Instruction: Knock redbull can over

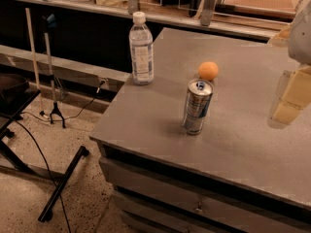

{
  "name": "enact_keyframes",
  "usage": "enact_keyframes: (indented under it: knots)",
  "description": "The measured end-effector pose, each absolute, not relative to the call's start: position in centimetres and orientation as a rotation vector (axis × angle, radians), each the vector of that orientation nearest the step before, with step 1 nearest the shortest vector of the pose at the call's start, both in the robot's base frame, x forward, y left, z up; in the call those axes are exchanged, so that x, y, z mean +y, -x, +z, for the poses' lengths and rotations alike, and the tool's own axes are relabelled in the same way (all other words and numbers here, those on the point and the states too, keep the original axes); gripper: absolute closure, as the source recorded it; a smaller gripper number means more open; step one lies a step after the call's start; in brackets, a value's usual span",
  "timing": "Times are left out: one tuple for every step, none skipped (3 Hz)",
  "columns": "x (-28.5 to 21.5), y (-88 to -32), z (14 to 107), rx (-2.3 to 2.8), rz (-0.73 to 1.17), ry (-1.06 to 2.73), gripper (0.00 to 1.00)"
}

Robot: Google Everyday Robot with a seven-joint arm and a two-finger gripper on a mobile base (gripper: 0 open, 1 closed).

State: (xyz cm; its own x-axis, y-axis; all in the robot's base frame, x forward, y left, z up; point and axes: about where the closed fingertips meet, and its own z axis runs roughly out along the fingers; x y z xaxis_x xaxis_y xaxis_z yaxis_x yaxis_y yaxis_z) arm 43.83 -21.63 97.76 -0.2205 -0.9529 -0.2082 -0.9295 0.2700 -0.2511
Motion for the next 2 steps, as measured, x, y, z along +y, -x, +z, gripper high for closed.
enact_keyframes:
  knots:
    - [-21.63,-43.83,97.77,2.228,-0.104,1.722,0.0]
    - [-21.33,-44.35,97.95,2.162,-0.059,1.683,0.0]
